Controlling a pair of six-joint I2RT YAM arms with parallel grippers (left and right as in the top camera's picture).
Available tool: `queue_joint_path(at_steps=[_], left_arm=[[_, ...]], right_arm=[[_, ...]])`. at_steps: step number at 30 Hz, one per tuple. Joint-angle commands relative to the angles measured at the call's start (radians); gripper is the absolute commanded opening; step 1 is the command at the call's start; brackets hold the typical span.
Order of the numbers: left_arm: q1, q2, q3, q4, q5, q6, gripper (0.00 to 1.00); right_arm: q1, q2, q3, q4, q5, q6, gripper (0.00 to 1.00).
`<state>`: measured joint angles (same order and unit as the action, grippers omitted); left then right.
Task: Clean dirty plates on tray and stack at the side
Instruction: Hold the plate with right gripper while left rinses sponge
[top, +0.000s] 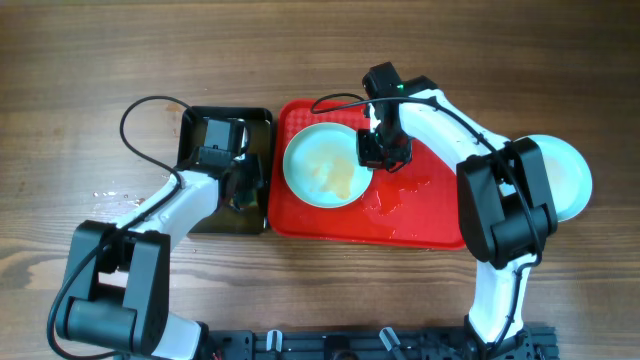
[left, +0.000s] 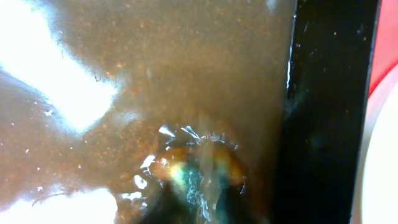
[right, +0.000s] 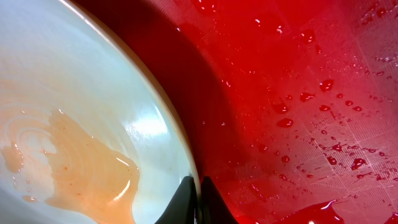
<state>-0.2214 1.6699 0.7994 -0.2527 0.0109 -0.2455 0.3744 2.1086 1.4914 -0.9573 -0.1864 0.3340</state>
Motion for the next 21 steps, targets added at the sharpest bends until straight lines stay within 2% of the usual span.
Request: queue_joint_path(at_steps=[1,3,4,5,7,8,12,16,17,19,20,21], left_arm=[[0.003,0.018,-0.011,0.003,-0.005,0.003,0.04],[0.003,0.017,-0.007,0.015,-0.024,0.007,0.04],[0.003,0.014,0.001,0.01,-0.035,0.007,0.1],[0.003,0.004,0.007,0.002,-0.035,0.007,0.28],[0.003,-0.02,0.008,-0.027,-0.034,0.006,0.43],[0.003,-0.031,0.008,-0.051,-0.034,0.006,0.48],[0.003,-0.05,0.008,-0.217,0.09,-0.008,0.48],[0.003,-0.049,0.008,-0.306,0.116,-0.008,0.47],[0.003,-0.049,0.008,-0.309,0.116,-0.008,0.43],[0.003,-0.049,0.008,-0.305,0.116,-0.008,0.23],[0.003,-0.049,0.008,-0.299,0.115,-0.008,0.04],[0.003,-0.049,0.008,-0.293,0.115,-0.008,0.04]], right_arm=[[0.007,0.014,-0.013,-0.019,0.029,-0.019,0.04],[0.007,0.014,-0.013,-0.02,0.029,-0.019,0.04],[0.007,0.014,-0.013,-0.02,0.029,-0.019,0.04],[0.007,0.014,-0.013,-0.02,0.029,-0.02,0.04],[0.007,0.014,-0.013,-0.021,0.029,-0.02,0.04],[0.007,0.014,-0.013,-0.021,0.029,-0.019,0.04],[0.007,0.014,-0.013,-0.02,0.029,-0.019,0.04],[0.007,0.014,-0.013,-0.021,0.029,-0.019,0.04],[0.007,0.014,-0.013,-0.02,0.029,-0.019,0.04],[0.007,0.014,-0.013,-0.021,0.029,-0.019,0.04],[0.007,0.014,-0.013,-0.025,0.029,-0.019,0.05],[0.007,0.014,-0.013,-0.027,0.029,-0.019,0.04]])
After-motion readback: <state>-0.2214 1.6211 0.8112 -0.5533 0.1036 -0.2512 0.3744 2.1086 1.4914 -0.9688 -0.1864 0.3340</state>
